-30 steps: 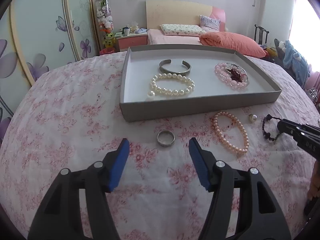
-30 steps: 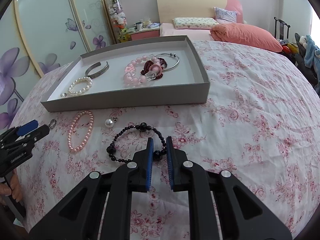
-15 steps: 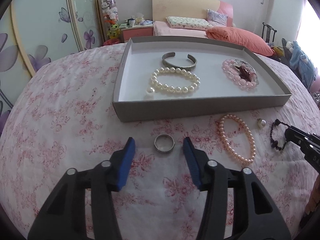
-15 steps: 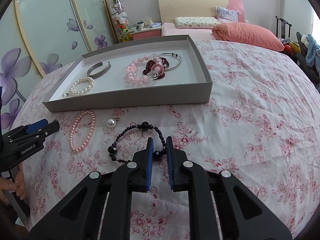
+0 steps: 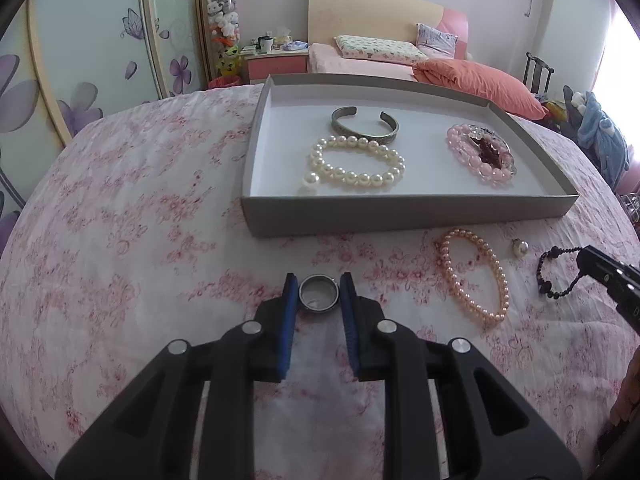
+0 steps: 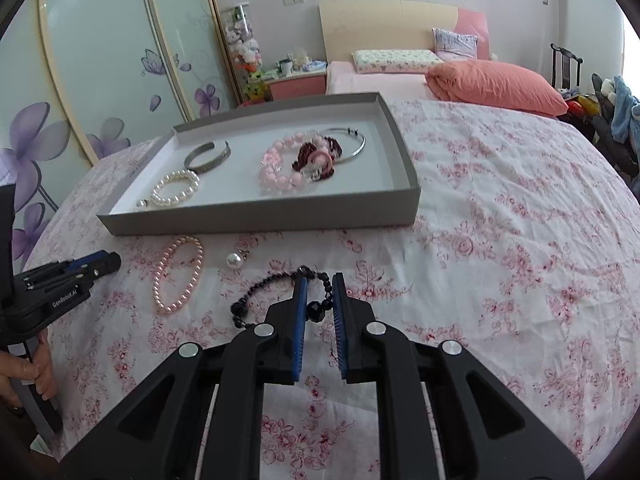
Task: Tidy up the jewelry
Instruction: 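Lift the black bracelet with the right tool while the left tool carries the ring to the tray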
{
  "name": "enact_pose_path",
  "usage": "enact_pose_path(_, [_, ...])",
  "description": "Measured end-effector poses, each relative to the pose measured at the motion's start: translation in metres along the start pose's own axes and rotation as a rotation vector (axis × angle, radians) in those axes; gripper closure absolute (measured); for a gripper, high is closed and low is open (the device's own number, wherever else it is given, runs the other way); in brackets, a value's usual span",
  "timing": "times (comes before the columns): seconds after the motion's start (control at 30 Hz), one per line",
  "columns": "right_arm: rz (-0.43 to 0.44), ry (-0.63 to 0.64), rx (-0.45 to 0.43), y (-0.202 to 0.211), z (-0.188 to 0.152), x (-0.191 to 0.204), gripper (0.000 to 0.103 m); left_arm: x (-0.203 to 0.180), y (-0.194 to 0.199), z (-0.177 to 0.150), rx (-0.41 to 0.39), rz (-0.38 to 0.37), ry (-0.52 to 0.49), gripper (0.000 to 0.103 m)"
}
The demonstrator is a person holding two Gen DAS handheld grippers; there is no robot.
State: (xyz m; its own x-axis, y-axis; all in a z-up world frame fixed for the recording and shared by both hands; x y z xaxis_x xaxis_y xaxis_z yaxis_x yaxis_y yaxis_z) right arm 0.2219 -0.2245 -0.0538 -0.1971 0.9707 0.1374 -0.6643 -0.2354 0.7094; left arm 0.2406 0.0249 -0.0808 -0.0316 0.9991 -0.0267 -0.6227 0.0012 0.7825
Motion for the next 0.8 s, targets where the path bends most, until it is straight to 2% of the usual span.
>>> enact_pose_path(0.4, [0.036, 0.015, -0.095, 0.024, 0.013, 0.005, 0.089, 0.007, 0.023, -0.003, -0.052, -0.012, 0.016, 0.081])
enact_pose_path(0.8, [0.057, 0.025, -0.121, 0.032, 0.015, 0.009, 0.089, 0.003, 0.035, -0.002, -0.077, -0.026, 0.018, 0.081])
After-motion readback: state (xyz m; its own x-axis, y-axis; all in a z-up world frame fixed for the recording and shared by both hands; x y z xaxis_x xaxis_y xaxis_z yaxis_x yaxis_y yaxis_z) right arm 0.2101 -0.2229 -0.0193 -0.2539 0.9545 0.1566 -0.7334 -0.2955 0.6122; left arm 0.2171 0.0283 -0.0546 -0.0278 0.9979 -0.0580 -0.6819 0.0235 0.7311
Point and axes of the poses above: each gripper's, at about its wrist camera, not at the fingertips, and y roughly against the way its jaws point, x to its left, z to its top, the point moved 2 cm from there along -y, roughly the way its jaws point
